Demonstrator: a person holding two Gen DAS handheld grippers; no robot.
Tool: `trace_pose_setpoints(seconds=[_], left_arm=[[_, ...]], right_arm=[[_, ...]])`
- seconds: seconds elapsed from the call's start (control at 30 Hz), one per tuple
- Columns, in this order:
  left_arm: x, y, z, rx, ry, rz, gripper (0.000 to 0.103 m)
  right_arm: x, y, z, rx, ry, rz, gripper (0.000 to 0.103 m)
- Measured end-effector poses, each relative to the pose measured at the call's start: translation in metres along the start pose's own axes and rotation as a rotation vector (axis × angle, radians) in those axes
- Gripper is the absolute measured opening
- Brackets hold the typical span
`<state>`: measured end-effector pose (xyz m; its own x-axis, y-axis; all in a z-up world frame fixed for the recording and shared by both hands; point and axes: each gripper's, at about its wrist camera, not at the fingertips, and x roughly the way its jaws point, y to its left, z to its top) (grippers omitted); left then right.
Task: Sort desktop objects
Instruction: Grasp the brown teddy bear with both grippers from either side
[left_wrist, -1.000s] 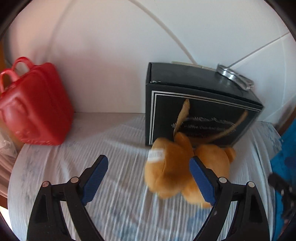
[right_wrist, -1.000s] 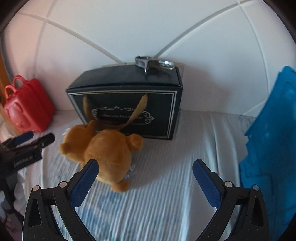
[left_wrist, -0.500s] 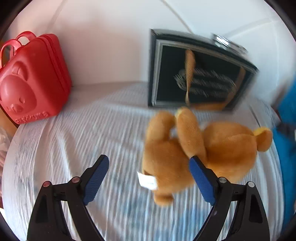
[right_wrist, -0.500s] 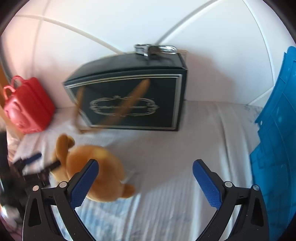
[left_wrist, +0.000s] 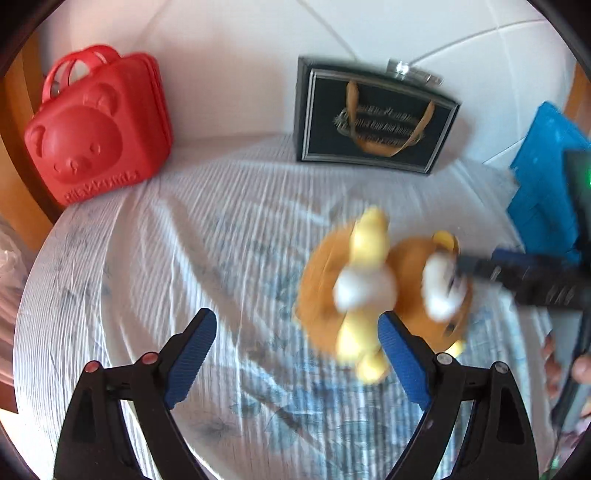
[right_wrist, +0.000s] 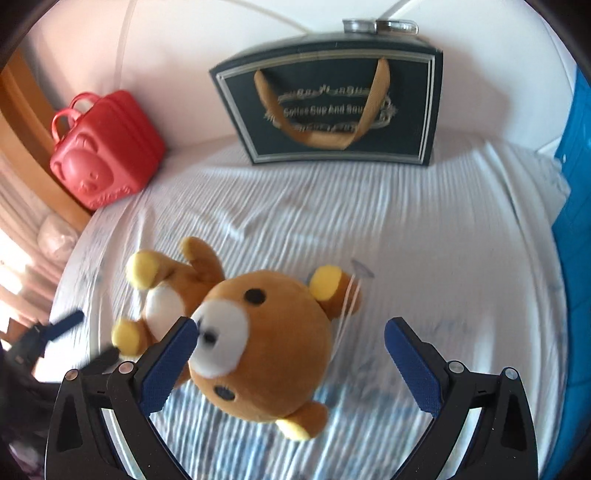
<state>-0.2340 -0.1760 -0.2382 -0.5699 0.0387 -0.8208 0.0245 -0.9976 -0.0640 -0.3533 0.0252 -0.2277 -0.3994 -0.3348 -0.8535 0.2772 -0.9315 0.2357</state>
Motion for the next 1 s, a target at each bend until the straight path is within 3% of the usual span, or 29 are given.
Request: trace_pose_setpoints(seconds=[0.17, 0.37, 0.6, 0.87, 0.9, 1.0], left_arm=[[0.023, -0.019, -0.011, 0.072, 0.068, 0.022, 0.09], [0.04, -0.02, -0.032, 0.068, 0.096, 0.035, 0.09], [0.055, -0.016, -0.02, 0.031, 0.092, 0.003, 0.09], [0.059, -0.025, -0.012, 0.06, 0.078, -0.03, 0.09], [0.059, -0.026, -0.012, 0.064, 0.077, -0.032, 0.088], [0.058, -0.033, -0.012, 0.075, 0.085, -0.085, 0.062]], right_arm=[[-0.005, -0.003, -0.029, 0.049, 0.027, 0.05, 0.103], [-0.005, 0.013, -0.044, 0.022, 0.035, 0.077, 0.103], [0.019, 0.027, -0.036, -0.011, 0.038, 0.028, 0.103], [0.043, 0.026, -0.03, -0.023, 0.077, 0.015, 0.103], [0.046, 0.024, -0.029, -0.018, 0.081, 0.021, 0.103], [0.05, 0.018, -0.027, -0.013, 0.1, 0.063, 0.1]])
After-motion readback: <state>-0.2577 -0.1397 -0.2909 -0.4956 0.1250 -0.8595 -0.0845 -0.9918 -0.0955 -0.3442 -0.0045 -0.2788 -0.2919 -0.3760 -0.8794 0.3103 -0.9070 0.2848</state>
